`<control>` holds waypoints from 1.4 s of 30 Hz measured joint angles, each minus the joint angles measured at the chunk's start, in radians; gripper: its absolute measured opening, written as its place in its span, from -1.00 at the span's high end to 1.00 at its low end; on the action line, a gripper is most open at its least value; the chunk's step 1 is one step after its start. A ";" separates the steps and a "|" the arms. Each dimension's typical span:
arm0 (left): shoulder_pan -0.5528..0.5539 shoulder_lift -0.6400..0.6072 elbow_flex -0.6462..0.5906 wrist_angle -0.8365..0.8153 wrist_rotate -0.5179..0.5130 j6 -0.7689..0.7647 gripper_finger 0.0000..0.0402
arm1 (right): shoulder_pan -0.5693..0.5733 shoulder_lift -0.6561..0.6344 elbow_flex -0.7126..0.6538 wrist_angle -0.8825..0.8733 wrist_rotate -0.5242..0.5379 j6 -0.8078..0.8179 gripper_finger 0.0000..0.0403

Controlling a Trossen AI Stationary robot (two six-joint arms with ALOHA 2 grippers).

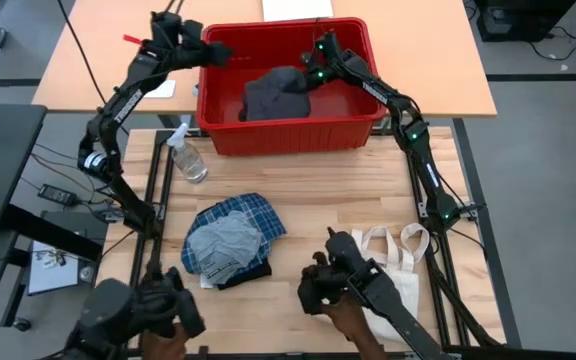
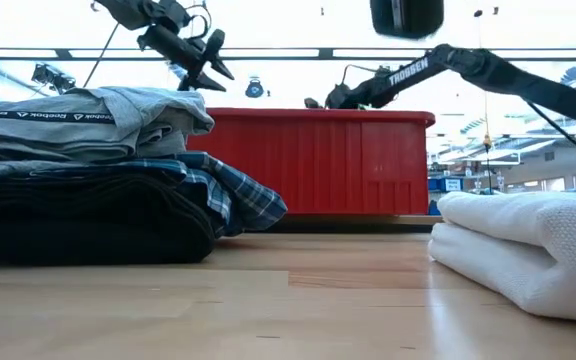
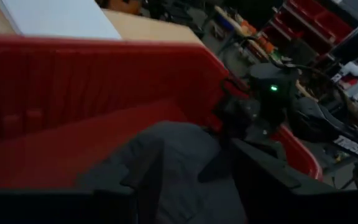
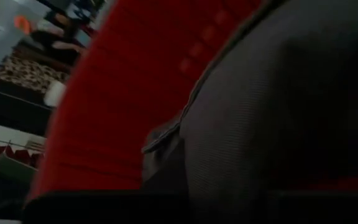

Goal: Fold laundry
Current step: Remove the gray pants from the red bin

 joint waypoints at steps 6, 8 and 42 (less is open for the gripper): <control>0.034 -0.033 0.000 -0.005 -0.001 -0.005 0.08 | 0.000 -0.058 0.000 0.046 0.005 0.049 0.83; 0.042 -0.044 0.000 -0.019 0.000 -0.005 0.08 | 0.000 -0.074 0.000 0.042 0.004 0.056 0.83; -0.039 -0.374 -0.001 -0.211 -0.020 0.307 0.08 | 0.400 -0.341 0.000 0.246 -0.184 0.364 0.83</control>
